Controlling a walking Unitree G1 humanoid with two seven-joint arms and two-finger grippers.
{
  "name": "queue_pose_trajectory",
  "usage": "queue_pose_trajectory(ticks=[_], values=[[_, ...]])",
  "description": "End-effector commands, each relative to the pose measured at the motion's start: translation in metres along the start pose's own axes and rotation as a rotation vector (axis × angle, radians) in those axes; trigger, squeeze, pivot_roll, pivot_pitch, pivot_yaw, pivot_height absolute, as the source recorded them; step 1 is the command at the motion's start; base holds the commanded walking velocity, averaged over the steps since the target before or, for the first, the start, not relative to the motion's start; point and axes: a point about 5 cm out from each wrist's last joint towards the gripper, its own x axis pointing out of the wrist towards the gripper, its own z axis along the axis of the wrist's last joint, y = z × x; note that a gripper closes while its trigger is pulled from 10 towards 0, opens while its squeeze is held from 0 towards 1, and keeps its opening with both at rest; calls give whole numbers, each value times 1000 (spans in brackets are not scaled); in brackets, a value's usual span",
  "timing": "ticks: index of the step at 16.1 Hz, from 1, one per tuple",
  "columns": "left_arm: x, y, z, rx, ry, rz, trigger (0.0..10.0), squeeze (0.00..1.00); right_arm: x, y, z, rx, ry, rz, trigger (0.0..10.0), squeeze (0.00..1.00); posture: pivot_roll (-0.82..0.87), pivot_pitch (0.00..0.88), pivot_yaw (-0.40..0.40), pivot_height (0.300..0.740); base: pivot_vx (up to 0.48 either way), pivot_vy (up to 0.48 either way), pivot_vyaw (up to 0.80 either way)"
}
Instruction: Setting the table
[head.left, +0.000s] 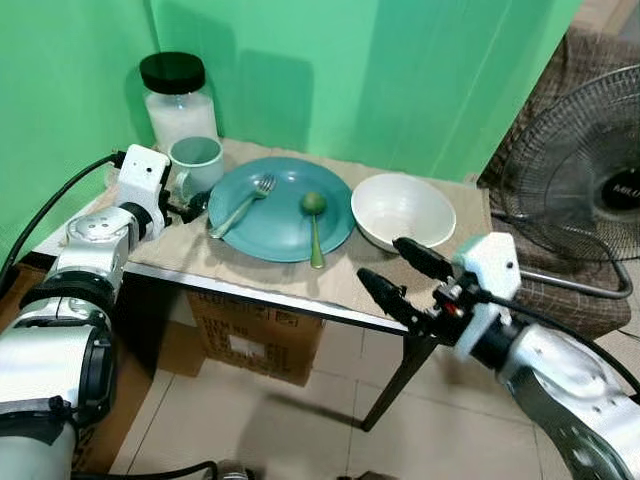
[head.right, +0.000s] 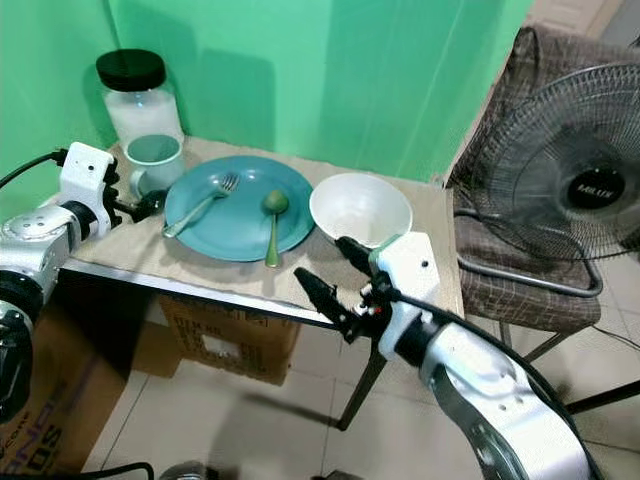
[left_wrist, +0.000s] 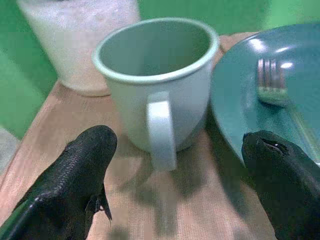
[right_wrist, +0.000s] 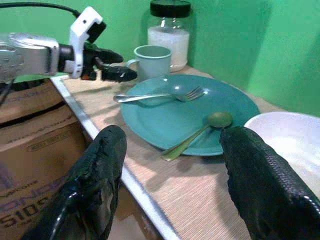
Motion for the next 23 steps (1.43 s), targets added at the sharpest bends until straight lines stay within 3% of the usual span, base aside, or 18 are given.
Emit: queue_pose_trajectory(ticks=[1, 2, 4, 5, 6, 7, 11, 23], values=[[-1, 4, 4, 7, -7, 21, 4353, 0, -4, -1, 3, -8, 2, -8, 10000, 0, -97, 132, -81, 740, 0, 0, 0], [-1, 5, 4, 2, -14, 26, 2980, 0, -6, 1, 2, -5, 7, -7, 10000, 0, -96, 134, -83, 740, 0, 0, 0], [-1, 3, 3, 4, -18, 12, 2275, 0, -6, 2, 1, -1, 9, -1, 10000, 0, -94, 131, -82, 740, 0, 0, 0], [0, 2, 3, 5, -19, 8, 902, 0, -5, 3, 1, 1, 7, 8, 10000, 0, -91, 127, -81, 740, 0, 0, 0], [0, 2, 3, 5, -20, 8, 902, 0, -5, 4, 2, 1, 7, 10, 10000, 0, -91, 127, -81, 740, 0, 0, 0], [0, 2, 3, 3, -22, 6, 0, 0, -5, 5, 2, 5, 10, 33, 10000, 0, -91, 127, -81, 740, 0, 0, 0], [0, 3, 6, 8, -27, 3, 0, 0, -12, 12, 1, 14, 66, 190, 10000, 0, -84, 117, -71, 740, 0, 0, 0], [1, 2, 9, 31, -15, -22, 0, 0, -11, 18, -2, 16, 66, 184, 10000, 0, -63, 123, 1, 740, 0, 0, 0]])
